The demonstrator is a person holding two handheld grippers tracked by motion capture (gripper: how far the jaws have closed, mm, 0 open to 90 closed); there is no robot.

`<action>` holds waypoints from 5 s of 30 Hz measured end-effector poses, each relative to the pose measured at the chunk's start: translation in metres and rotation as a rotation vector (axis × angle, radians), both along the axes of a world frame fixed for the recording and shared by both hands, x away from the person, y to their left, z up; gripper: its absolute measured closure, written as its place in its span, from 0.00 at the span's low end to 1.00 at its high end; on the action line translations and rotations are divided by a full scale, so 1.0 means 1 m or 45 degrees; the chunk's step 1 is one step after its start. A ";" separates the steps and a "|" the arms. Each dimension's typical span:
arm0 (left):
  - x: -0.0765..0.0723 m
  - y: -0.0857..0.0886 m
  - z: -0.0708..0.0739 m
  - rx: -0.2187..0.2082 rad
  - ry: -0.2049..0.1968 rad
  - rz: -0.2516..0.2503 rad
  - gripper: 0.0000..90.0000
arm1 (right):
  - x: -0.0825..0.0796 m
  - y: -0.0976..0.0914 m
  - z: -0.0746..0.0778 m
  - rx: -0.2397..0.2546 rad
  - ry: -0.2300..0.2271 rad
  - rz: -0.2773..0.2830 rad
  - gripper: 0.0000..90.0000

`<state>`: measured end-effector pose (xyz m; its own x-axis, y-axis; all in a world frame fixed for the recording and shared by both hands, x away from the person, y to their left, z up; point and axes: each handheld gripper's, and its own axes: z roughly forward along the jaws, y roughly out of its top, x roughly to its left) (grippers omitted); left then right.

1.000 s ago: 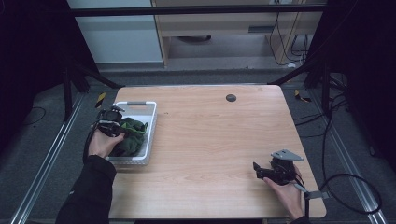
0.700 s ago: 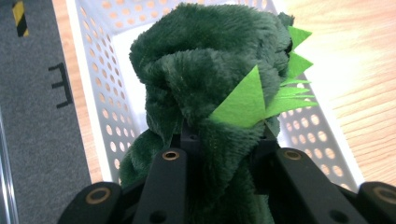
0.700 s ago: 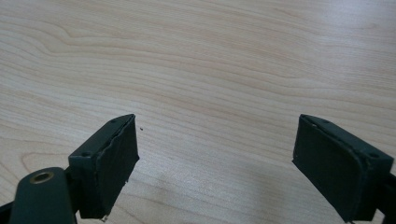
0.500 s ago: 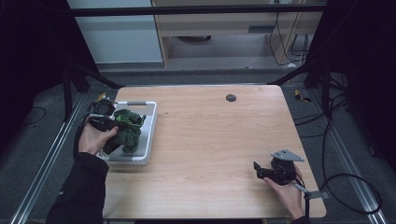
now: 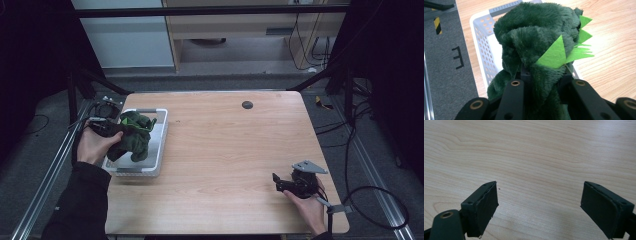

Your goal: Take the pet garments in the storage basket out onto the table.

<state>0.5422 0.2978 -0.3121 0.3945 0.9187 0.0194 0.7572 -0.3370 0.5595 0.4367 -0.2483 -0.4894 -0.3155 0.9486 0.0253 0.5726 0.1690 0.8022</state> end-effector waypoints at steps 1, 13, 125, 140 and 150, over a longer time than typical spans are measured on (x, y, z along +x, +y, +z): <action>-0.001 0.000 0.002 0.004 0.000 -0.004 0.82 | 0.000 0.000 0.000 -0.001 0.000 0.000 0.16; -0.010 -0.007 0.024 -0.025 -0.053 -0.033 0.82 | 0.000 0.001 -0.001 -0.004 0.002 -0.002 0.16; -0.023 -0.243 -0.088 0.092 0.187 -0.744 0.77 | 0.000 -0.002 -0.001 -0.034 -0.019 -0.017 0.15; -0.025 -0.246 -0.098 0.083 0.186 -0.771 0.60 | 0.000 -0.001 -0.001 -0.033 -0.017 -0.013 0.14; -0.030 -0.242 -0.091 0.044 0.121 -0.790 0.39 | 0.001 -0.001 -0.002 -0.036 -0.015 -0.013 0.13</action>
<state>0.5120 0.0560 -0.4036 0.8556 0.5174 -0.0165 0.4606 -0.7465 0.4802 0.4374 -0.2496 -0.4910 -0.3056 0.9522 -0.0048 0.5654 0.1855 0.8037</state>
